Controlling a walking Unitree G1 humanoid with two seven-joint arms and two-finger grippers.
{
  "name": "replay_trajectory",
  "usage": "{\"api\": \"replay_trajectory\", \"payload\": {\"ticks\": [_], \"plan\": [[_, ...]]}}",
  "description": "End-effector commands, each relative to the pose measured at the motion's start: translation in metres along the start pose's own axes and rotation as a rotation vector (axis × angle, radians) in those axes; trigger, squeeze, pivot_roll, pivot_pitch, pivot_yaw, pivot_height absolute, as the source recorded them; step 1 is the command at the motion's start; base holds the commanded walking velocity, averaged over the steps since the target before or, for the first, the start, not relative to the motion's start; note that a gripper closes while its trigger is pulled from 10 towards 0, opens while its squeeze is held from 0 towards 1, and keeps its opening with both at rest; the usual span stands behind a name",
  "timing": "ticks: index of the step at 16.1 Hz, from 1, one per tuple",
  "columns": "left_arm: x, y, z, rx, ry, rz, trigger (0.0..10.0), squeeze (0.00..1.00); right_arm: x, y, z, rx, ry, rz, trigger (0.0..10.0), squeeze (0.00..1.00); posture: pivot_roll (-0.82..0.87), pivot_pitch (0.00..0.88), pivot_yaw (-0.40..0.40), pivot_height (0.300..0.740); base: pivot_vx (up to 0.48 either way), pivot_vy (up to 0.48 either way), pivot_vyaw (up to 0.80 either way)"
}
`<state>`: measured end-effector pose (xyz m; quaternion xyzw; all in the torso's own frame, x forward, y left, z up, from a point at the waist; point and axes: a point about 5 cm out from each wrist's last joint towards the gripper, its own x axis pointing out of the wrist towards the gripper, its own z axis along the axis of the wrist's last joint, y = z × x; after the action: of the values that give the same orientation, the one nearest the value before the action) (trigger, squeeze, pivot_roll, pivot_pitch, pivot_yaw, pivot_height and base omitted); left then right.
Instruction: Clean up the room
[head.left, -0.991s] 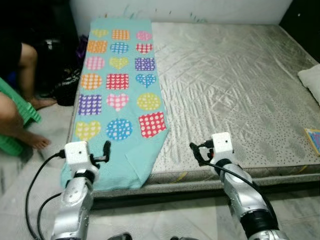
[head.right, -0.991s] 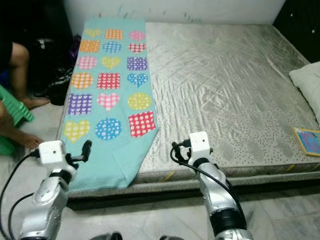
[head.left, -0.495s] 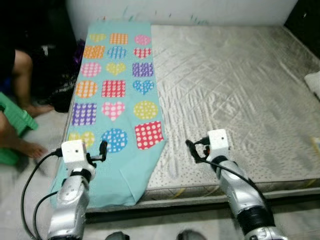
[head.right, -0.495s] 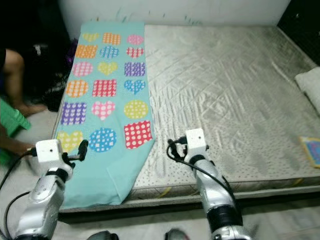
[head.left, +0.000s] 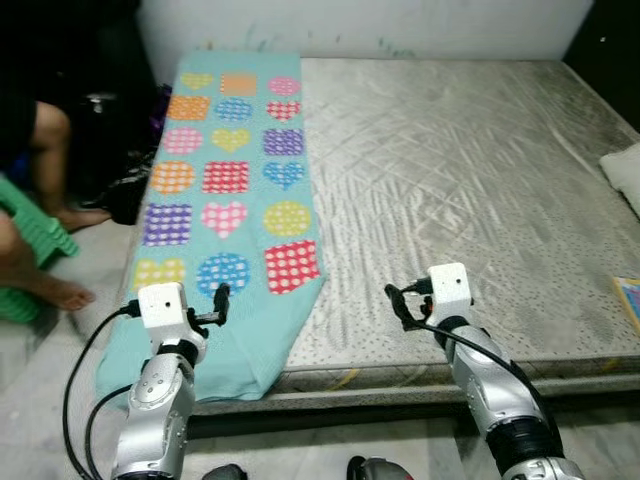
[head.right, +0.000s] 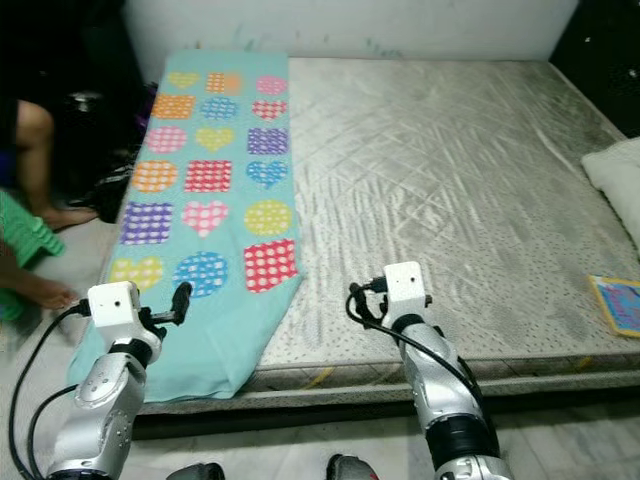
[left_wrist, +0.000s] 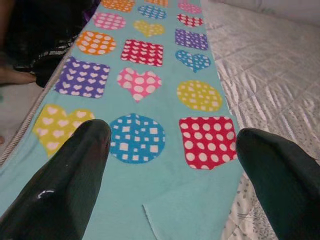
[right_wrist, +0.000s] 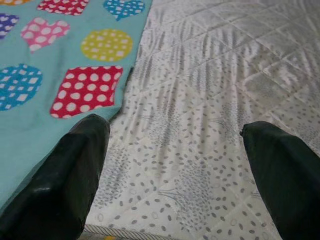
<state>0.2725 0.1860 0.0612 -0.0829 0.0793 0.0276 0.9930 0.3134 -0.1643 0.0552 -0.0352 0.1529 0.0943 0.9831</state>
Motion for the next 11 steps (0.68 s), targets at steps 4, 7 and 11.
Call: {"api": "replay_trajectory", "payload": {"ticks": [4, 7, 11], "plan": [[-0.0018, 0.0063, -0.003, -0.001, 0.031, 0.019, 10.0, 0.0, -0.0004, 0.0015, -0.0015, 0.015, 0.011, -0.001, 10.0, 0.0, -0.14, 0.149, -0.052, 0.74, 0.0, 0.48, 0.0], [-0.0013, 0.0063, -0.0018, -0.001, 0.021, 0.018, 10.0, 0.0, 0.0, 0.0013, -0.001, 0.014, 0.011, -0.002, 10.0, 0.0, -0.14, 0.148, -0.051, 0.74, 0.0, 0.32, 0.0], [-0.0016, 0.006, 0.0009, -0.01, -0.003, 0.009, 10.0, 0.0, 0.0008, 0.0016, -0.0001, 0.013, 0.012, -0.002, 10.0, 0.0, -0.14, 0.147, -0.051, 0.74, 0.0, 0.0, 0.0]]}}
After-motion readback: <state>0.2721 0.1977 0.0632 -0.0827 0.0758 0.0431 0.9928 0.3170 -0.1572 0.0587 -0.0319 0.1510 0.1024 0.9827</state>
